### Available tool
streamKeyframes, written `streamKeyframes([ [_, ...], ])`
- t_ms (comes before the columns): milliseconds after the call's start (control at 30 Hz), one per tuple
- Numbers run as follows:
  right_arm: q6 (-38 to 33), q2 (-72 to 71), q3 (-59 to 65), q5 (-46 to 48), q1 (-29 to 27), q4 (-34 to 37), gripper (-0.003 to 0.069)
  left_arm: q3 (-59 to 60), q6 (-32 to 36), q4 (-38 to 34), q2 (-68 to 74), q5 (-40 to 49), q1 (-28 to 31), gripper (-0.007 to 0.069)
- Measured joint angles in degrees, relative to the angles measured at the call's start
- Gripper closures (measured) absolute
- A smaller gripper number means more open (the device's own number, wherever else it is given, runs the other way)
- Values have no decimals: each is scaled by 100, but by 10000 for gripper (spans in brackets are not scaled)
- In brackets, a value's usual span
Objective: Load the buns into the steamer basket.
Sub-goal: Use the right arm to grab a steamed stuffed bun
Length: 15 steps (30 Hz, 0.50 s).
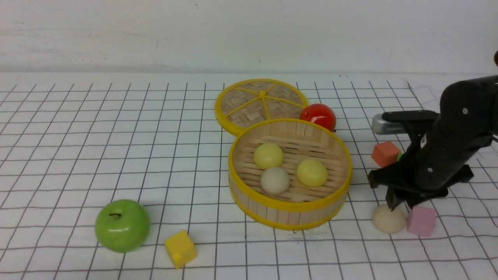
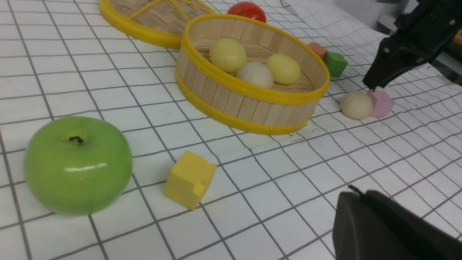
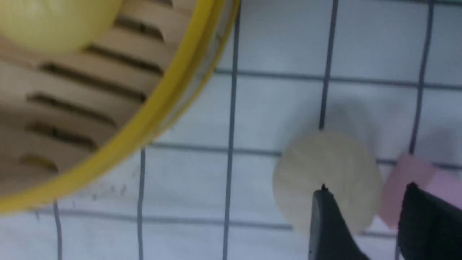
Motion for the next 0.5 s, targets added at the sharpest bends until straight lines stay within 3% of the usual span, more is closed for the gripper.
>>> streamKeyframes([
  [500, -1, 624, 0, -543, -101, 70, 407, 0, 0, 0, 0, 0, 0, 627],
])
